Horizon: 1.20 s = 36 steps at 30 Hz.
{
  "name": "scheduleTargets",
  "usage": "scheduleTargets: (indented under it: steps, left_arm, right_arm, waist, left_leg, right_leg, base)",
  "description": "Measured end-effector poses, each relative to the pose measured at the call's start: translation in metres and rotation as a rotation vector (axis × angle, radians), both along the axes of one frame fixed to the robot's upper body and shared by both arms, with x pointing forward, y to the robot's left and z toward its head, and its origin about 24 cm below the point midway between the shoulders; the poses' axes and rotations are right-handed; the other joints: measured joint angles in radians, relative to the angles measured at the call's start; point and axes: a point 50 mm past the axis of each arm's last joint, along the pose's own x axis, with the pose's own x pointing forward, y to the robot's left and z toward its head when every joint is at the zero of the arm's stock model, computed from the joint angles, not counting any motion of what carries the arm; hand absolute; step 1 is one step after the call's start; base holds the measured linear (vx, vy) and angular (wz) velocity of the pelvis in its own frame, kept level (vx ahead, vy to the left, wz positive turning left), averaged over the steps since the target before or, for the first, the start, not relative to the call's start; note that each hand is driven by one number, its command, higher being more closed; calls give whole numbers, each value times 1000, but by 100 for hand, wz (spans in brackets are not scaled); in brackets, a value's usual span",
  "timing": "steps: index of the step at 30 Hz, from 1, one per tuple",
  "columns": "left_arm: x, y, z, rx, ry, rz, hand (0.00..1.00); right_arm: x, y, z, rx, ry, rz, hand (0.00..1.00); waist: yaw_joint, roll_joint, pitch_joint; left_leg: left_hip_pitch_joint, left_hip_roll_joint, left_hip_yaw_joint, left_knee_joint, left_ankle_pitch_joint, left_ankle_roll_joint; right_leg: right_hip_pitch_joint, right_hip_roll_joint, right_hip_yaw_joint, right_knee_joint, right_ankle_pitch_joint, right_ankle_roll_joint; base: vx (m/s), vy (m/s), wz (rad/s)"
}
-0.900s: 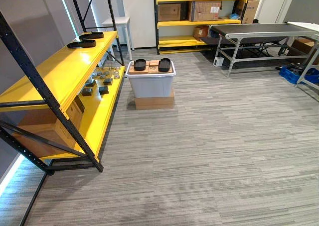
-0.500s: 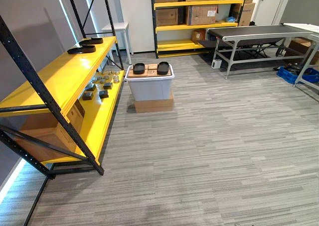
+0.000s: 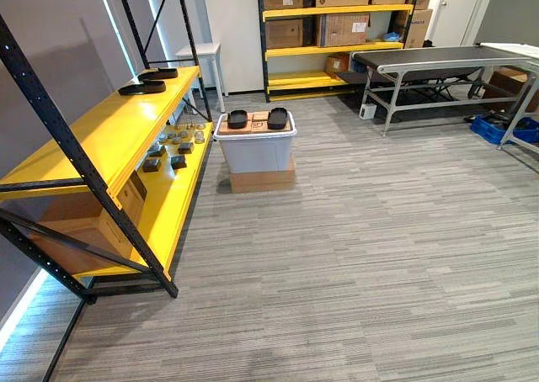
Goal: Walk over and take plastic housings, then place them on the shelf
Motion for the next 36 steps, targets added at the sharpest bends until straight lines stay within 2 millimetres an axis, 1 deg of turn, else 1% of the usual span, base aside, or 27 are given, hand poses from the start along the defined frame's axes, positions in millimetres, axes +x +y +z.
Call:
scheduleTargets:
  steps: [2,9,14,17,18,19,20,21,22,23,24,25,26,27,28,29,30,31,32,33,34,35,36]
  left_arm:
    - [0,0,0,0,-1,0,0]
    - [-1,-3,-1,-4,7,4,0]
    - [-4,-13,-5,-34,16,19,0]
    - [3,-19,-5,-51,-3,15,0]
    - [7,-22,-5,-57,-9,-2,0]
    - [11,-25,-5,-64,-15,-21,0]
    - [13,-27,-5,-66,-17,-37,0]
    - [17,-30,-4,-67,-30,-59,0]
    - [18,-31,-4,-69,-30,-76,0]
    - [20,-30,-3,-65,-32,-82,0]
    - [23,-28,-2,-54,-34,-109,0]
    - [27,-25,-1,-43,-37,-126,0]
    - [28,-22,0,-29,-36,-140,0]
    - [32,-21,1,-22,-41,-150,0]
    - [49,-17,6,1,-74,-178,0]
    - [56,-15,9,16,-86,-197,0]
    - [68,-13,13,35,-107,-225,0]
    - [69,-13,13,38,-110,-227,0]
    - [69,-13,14,40,-116,-230,0]
    - [69,-15,13,35,-117,-230,0]
    - [68,-19,12,20,-119,-209,0]
    - [67,-21,11,8,-119,-182,0]
    - [61,-25,8,-19,-120,-123,0]
  right_arm:
    - [-1,0,-1,13,1,-31,0]
    - [5,3,0,11,-4,-12,0]
    - [5,16,-5,36,12,21,0]
    - [10,25,-7,41,17,73,0]
    - [11,26,-7,41,18,85,0]
    - [12,26,-6,41,14,89,0]
    - [11,26,-7,40,16,88,0]
    - [8,26,-7,42,22,86,0]
    - [8,28,-8,45,22,91,0]
    - [7,30,-8,49,22,98,0]
    - [7,33,-9,59,29,105,0]
    - [7,36,-10,67,32,109,0]
    - [7,39,-11,72,33,114,0]
    - [8,41,-11,74,34,121,0]
    - [9,45,-12,81,33,130,0]
    - [8,46,-13,86,33,129,0]
    - [6,48,-14,93,40,127,0]
    - [2,48,-15,95,49,125,0]
    - [-9,49,-18,100,75,116,0]
    - [-14,48,-19,100,84,109,0]
    - [-13,47,-19,103,78,86,0]
    - [-13,47,-19,101,76,85,0]
    - [-14,47,-18,99,77,91,0]
  waist:
    - [0,-1,-1]
    - [2,-4,1]
    - [4,-12,4]
    - [13,-17,9]
    - [19,-19,11]
    - [25,-17,27]
    - [26,-17,34]
    - [24,-14,46]
    - [23,-13,60]
    - [16,-11,67]
    - [3,-18,85]
    - [1,-20,110]
    - [-6,-16,115]
    - [-11,-17,121]
    - [-19,-17,142]
    - [-24,-18,149]
    - [-38,-25,152]
    - [-49,-24,147]
    - [-67,-30,130]
    - [-65,-24,121]
    - [-56,-13,116]
    - [-56,-11,117]
    - [-56,-3,129]
  left_leg:
    - [1,0,-1,-2,-1,-1]
    - [-4,0,0,-2,-1,-4]
    - [-26,0,4,-2,-2,-6]
    - [-82,-2,2,46,-25,-10]
    - [-112,-4,2,82,-45,3]
    - [-128,-10,-1,123,-79,9]
    - [-130,-11,-4,142,-96,10]
    - [-128,-13,-11,168,-126,32]
    - [-115,-15,-22,170,-143,44]
    - [-106,-19,-32,168,-147,50]
    - [-75,-23,-44,154,-150,62]
    - [-36,-20,-50,133,-156,71]
    - [-18,-12,-57,127,-173,74]
    - [-8,-4,-64,128,-183,79]
    - [24,18,-85,124,-211,67]
    - [38,26,-94,119,-221,62]
    - [70,42,-113,102,-238,43]
    - [109,64,-123,86,-257,24]
    - [129,77,-142,123,-275,-8]
    - [116,87,-141,174,-281,-24]
    - [52,107,-127,354,-259,-74]
    - [3,113,-119,489,-222,-120]
    - [-106,132,-117,792,-64,-194]
  right_leg:
    - [0,0,-4,0,0,0]
    - [-5,-1,-4,-1,0,0]
    - [-27,2,-1,-17,1,0]
    - [-61,-2,6,-13,1,0]
    - [-75,-5,6,-6,-1,1]
    - [-92,-14,1,44,-41,38]
    - [-111,-21,-3,101,-78,56]
    - [-165,-46,-9,264,-146,105]
    - [-272,-74,-28,503,-168,110]
    - [-327,-97,-52,610,-173,104]
    - [-373,-122,-77,713,-185,98]
    - [-415,-139,-113,730,-185,97]
    - [-461,-141,-147,678,-182,92]
    - [-478,-138,-168,632,-179,87]
    - [-511,-115,-204,493,-149,57]
    - [-522,-106,-215,432,-130,47]
    - [-545,-88,-224,341,-85,25]
    - [-555,-65,-222,321,-58,-7]
    - [-554,-51,-202,362,41,-90]
    - [-554,-46,-201,387,58,-116]
    - [-526,-23,-200,401,4,-121]
    - [-494,-12,-199,383,-12,-124]
    - [-377,20,-196,299,-25,-124]
  base:
    - [-4,-33,3]
    - [-23,-22,-1]
    - [-34,-37,-3]
    - [8,-12,0]
    - [48,20,1]
    - [71,42,3]
    - [65,58,12]
    - [67,93,10]
    - [65,97,18]
    - [75,94,25]
    - [144,77,29]
    - [216,68,22]
    - [318,40,13]
    - [409,-14,30]
    - [416,-48,39]
    - [496,-99,57]
    - [592,-178,54]
    - [825,-259,75]
    - [780,-262,56]
    - [863,-255,28]
    - [702,-207,-8]
    - [856,-243,-10]
    - [815,-243,-1]
